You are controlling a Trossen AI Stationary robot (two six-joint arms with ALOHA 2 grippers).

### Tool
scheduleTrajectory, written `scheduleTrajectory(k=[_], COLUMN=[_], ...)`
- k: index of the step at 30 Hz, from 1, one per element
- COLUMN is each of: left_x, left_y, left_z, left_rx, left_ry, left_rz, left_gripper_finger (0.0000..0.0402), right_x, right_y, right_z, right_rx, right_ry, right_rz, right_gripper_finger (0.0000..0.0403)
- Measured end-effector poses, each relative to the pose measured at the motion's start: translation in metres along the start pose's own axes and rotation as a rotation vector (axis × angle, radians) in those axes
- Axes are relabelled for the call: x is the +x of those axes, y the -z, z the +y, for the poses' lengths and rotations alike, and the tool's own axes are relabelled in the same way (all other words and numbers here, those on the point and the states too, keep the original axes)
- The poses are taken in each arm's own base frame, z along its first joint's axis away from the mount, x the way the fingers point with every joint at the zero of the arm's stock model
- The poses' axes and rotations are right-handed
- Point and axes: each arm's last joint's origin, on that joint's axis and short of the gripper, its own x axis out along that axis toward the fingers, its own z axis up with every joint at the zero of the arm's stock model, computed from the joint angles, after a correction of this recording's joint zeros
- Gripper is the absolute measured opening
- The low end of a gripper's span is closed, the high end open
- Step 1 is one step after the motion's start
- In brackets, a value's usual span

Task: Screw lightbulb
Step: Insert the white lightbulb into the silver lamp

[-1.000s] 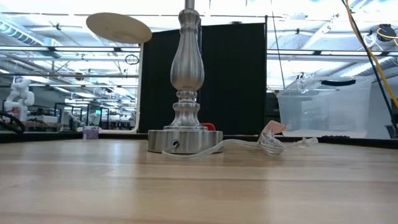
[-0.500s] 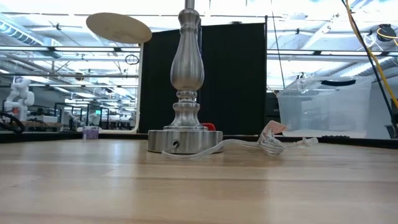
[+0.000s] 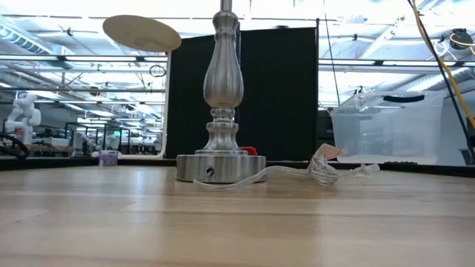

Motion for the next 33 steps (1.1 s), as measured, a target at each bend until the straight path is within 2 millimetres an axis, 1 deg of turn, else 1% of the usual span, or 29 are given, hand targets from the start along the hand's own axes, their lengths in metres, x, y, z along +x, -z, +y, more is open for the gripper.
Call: scheduleTrajectory(k=[6, 13, 27, 33], left_x=[0.0000, 0.0001, -0.0001, -0.0001], left_y=[0.0004, 0.0007, 0.0019, 0.0020], left_z=[-0.0002, -0.0002, -0.0008, -0.0008], left_rx=[-0.001, -0.001, -0.007, -0.009], left_ry=[0.003, 0.003, 0.013, 0.013], left_rz=[0.002, 0.005, 0.018, 0.018], left_gripper_finger=[0.0170, 0.0165, 0.0163, 0.0163], right_x=[0.0000, -0.0028, -0.0039, -0.0049], right_y=[-0.0005, -0.0030, -0.0061, -0.0082], right_z=[-0.0002, -0.0013, -0.0017, -0.0016], right_rx=[0.012, 0.035, 0.044, 0.019], right_ry=[0.003, 0.014, 0.031, 0.036], right_rz=[-0.005, -0.029, -0.056, -0.074], right_gripper_finger=[0.0000, 0.0003, 0.0044, 0.0069])
